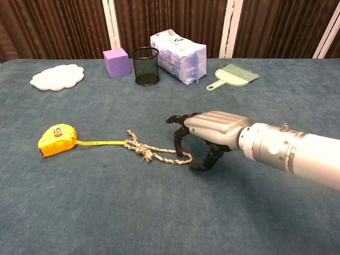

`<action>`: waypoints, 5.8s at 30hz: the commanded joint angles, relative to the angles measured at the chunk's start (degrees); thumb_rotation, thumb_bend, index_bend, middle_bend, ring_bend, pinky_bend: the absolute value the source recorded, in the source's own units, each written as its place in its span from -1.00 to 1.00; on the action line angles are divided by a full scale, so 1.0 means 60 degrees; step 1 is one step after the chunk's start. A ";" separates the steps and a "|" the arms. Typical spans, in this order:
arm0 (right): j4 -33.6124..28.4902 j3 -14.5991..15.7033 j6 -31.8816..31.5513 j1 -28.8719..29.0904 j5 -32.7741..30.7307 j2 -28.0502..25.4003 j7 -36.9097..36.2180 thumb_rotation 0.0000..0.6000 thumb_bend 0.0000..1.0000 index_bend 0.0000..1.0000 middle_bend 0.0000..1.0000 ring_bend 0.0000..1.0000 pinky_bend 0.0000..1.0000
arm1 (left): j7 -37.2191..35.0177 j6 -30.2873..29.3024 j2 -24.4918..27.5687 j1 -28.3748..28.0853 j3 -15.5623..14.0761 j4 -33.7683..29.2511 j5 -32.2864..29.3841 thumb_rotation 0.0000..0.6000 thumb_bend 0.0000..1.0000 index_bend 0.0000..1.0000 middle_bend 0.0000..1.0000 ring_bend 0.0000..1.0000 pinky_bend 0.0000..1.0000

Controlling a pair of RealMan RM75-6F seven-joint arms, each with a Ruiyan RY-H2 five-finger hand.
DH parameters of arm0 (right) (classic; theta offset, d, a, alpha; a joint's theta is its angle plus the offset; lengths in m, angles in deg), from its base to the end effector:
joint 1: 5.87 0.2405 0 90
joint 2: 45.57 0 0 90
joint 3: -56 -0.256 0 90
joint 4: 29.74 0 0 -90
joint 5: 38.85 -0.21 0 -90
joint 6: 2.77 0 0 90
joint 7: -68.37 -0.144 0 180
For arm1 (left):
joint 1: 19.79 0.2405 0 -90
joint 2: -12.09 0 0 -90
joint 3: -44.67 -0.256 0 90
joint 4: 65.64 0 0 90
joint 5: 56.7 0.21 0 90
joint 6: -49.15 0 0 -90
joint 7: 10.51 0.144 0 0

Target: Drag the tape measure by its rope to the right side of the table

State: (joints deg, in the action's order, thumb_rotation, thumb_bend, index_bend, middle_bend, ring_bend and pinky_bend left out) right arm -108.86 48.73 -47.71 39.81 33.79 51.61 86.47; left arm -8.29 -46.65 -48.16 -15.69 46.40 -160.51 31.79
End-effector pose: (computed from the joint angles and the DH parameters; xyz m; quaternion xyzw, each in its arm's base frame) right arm -0.1178 -0.3130 -0.0862 0.8296 -0.3366 0.3321 0.2971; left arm -0.3156 0.1268 0.1956 -0.5570 -0.3541 -0.3789 0.6487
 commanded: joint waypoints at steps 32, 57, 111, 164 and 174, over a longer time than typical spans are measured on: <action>0.0306 0.0299 -0.0008 0.0192 -0.0098 0.0119 0.0077 1.00 -0.04 0.32 -0.84 -0.88 -1.00 | -0.0105 -0.0059 0.0058 0.0060 0.0029 -0.0017 -0.0004 1.00 -0.06 -0.92 -1.00 -1.00 -0.79; 0.0134 0.0837 -0.0556 -0.0567 0.0100 -0.1196 -0.0468 1.00 0.00 0.38 -0.84 -0.86 -1.00 | -0.0091 -0.0086 0.0059 0.0091 0.0050 -0.0041 -0.0033 1.00 -0.06 -0.92 -1.00 -1.00 -0.78; 0.3122 0.0903 -0.2228 -0.4413 -0.0164 -0.3993 -0.4363 1.00 0.05 0.43 -0.84 -0.86 -1.00 | 0.0128 0.0020 -0.0012 0.0035 0.0149 -0.0135 -0.0214 1.00 -0.07 -0.92 -1.00 -1.00 -0.78; -0.2212 0.1028 -0.6792 -0.6870 0.1685 -0.5235 -0.2362 1.00 -0.76 -0.68 -0.94 -1.00 -1.00 | 0.0065 0.0282 -0.0019 -0.0171 0.0048 0.0084 0.0077 1.00 -0.07 -0.92 -1.00 -1.00 -0.79; -0.2088 0.0981 -0.6616 -0.6820 0.1854 -0.5070 -0.2256 1.00 -0.76 -0.66 -0.94 -0.99 -1.00 | 0.0687 0.0699 -0.0493 -0.0538 0.0059 0.0341 0.0224 1.00 -0.06 -0.91 -1.00 -1.00 -0.80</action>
State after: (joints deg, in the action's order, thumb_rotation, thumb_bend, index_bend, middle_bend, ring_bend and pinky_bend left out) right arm -121.40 54.62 -87.41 -1.12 44.90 21.18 72.92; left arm -4.28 -42.62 -50.95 -18.76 46.66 -158.61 33.23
